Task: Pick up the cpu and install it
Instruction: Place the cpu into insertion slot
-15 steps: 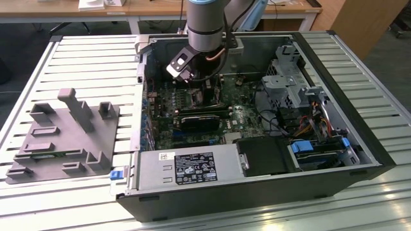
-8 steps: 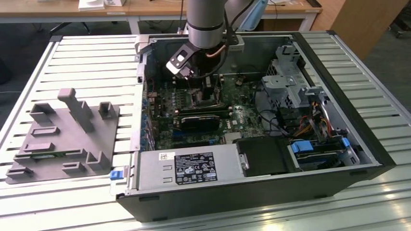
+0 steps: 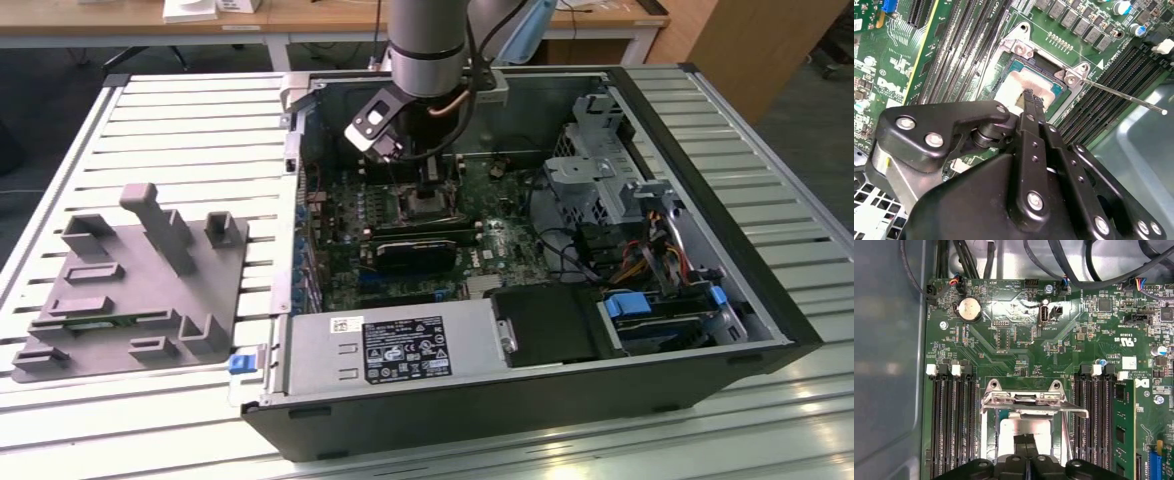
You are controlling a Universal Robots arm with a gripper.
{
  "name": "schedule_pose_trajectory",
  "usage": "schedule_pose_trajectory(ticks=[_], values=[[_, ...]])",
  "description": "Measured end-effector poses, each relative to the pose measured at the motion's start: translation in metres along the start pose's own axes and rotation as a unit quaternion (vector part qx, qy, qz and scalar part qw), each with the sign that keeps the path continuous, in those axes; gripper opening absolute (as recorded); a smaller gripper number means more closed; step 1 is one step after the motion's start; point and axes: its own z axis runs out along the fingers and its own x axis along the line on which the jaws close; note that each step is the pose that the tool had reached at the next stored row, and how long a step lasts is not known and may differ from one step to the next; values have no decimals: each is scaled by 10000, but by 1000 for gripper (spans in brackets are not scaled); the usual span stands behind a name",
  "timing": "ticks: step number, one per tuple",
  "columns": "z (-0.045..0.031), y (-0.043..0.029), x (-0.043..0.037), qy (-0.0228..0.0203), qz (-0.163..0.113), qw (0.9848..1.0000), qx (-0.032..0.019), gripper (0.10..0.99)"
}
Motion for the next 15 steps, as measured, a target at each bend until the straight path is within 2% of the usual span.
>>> schedule_pose_trajectory(ticks=[2, 15], values=[[-11, 1, 0, 0, 0, 10000, 2, 106], [-60, 3, 0, 0, 0, 10000, 5, 106]])
